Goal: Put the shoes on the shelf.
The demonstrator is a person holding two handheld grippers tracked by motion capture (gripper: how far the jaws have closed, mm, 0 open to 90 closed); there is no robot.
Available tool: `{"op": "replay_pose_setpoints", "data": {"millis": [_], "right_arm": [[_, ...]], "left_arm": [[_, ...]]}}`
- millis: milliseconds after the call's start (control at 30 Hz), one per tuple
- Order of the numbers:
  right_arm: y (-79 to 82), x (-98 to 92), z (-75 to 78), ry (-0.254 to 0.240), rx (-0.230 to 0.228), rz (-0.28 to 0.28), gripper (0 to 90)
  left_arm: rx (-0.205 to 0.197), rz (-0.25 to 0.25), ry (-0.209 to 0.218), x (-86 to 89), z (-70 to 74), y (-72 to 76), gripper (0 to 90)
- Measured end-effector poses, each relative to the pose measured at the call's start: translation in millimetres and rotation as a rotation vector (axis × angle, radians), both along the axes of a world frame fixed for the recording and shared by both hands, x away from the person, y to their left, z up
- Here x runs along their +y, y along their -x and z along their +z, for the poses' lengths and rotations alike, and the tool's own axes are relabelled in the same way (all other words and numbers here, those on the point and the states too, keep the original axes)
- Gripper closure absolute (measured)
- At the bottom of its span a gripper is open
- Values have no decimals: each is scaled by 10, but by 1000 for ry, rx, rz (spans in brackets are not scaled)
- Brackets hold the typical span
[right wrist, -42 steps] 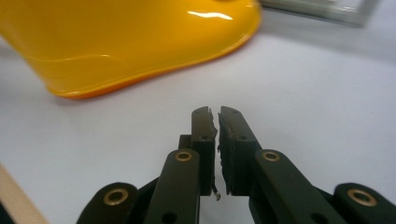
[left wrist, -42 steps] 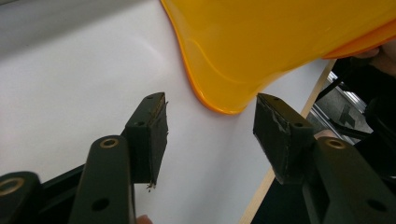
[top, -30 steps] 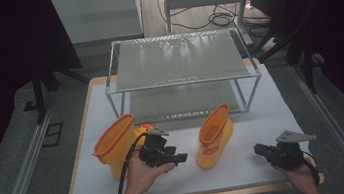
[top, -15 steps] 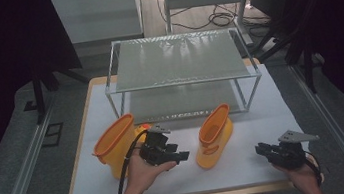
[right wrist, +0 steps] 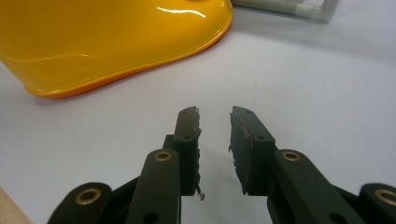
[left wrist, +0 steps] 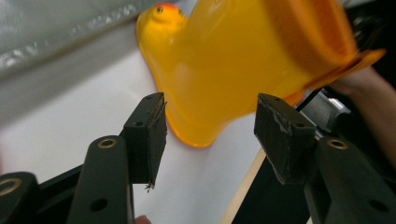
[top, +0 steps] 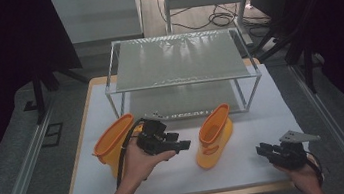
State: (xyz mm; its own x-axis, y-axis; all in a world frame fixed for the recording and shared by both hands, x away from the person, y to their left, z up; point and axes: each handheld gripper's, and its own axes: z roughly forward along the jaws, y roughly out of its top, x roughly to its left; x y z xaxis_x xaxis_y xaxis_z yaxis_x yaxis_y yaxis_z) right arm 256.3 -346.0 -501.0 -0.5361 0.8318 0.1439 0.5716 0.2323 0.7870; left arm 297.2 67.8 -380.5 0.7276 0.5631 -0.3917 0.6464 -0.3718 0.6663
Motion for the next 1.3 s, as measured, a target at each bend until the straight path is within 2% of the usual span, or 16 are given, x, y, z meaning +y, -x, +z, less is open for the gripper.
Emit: {"op": "replay_pose_setpoints", "data": {"millis": [67,133,267,300,400,433,467,533,900,1033,1167,1300], "right_arm": [[-3,1,-3,-5,0,-3,721],[-10,6,-9,-6,4,-2,719],[-13,22,-22,6,9,8,715],[-14,23,-22,5,12,9,714],[-14,22,-26,3,11,6,714],[-17,14,-27,2,11,6,713],[-17,14,-27,2,11,6,713],[-20,3,-29,3,18,4,713],[-29,6,-50,8,30,3,709],[-27,7,-48,7,28,2,709],[-29,0,-52,6,30,3,709],[-29,-2,-53,7,31,3,708]], "left_arm": [[-4,-13,27,-11,111,-11,440],[-12,-29,16,-61,246,-28,439],[-2,-48,25,-111,346,-84,439],[6,-59,14,-141,398,-131,440],[17,-79,1,-174,434,-172,440],[26,-91,-25,-212,465,-202,442],[26,-91,-25,-212,465,-202,438],[34,-109,-59,-270,497,-243,431],[54,-143,-86,-450,598,-374,416],[61,-154,-100,-524,602,-412,412],[71,-165,-140,-604,580,-465,406],[78,-170,-161,-662,565,-509,405]]}}
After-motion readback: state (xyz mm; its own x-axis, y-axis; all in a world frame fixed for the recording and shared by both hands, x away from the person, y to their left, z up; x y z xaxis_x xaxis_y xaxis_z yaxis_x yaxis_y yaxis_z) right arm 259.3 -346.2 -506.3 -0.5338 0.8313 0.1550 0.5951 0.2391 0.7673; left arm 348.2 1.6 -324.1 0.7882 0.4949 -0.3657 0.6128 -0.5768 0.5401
